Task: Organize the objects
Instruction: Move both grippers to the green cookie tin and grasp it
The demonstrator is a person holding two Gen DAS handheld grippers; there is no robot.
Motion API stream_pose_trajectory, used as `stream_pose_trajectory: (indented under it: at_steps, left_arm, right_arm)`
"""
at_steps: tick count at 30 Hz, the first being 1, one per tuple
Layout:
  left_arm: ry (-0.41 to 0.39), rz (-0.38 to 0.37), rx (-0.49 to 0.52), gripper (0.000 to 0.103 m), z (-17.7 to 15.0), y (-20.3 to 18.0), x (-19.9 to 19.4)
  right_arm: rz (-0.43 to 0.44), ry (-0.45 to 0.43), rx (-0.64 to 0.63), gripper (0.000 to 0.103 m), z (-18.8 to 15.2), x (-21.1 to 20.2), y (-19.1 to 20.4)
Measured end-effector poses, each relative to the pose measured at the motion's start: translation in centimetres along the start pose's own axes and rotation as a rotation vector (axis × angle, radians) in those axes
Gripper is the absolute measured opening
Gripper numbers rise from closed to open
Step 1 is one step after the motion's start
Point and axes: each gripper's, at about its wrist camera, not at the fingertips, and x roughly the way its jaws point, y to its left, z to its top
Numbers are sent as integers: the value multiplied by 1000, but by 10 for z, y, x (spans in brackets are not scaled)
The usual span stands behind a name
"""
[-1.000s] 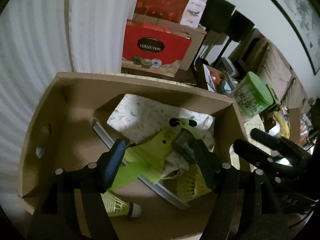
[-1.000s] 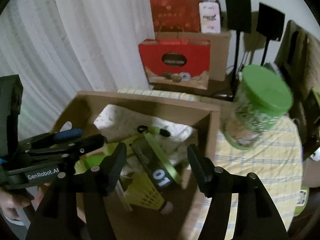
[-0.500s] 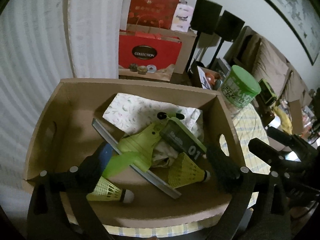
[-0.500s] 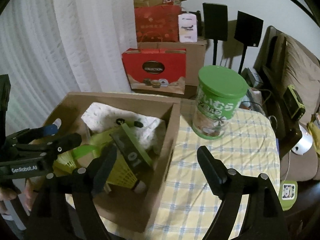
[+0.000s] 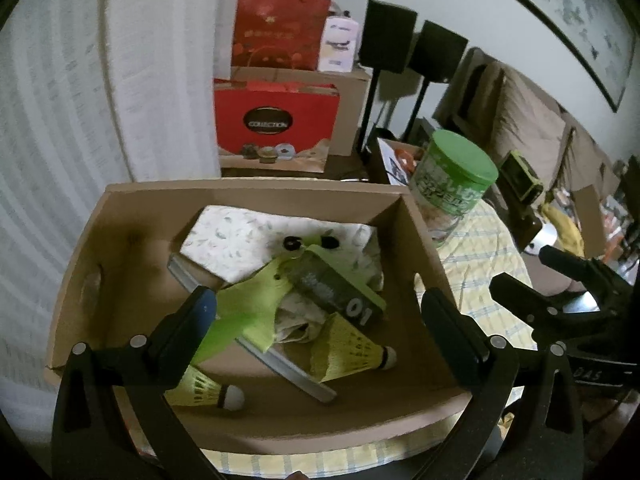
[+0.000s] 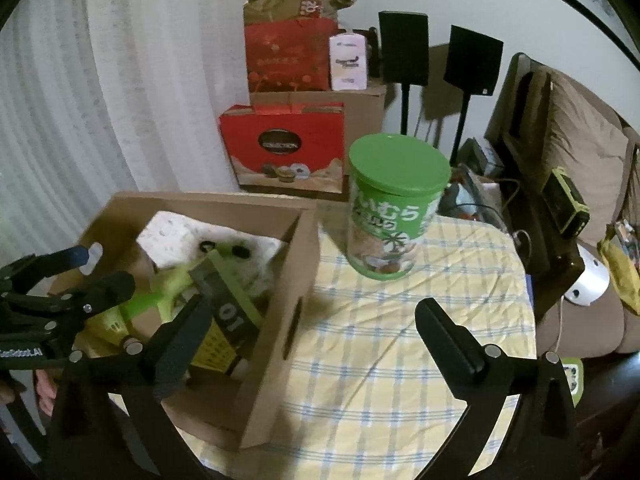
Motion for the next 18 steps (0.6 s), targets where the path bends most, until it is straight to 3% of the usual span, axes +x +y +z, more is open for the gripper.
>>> stream_pose_trajectory:
  at_steps: [12,18]
  left_arm:
    - [35,-72,54,102,15,-43,26]
    - [26,-71,108,102,29,-64,42]
  right_arm:
    - [-54,3,61,102,1,4,-49]
    - [-77,-28,80,102,6,7,-73]
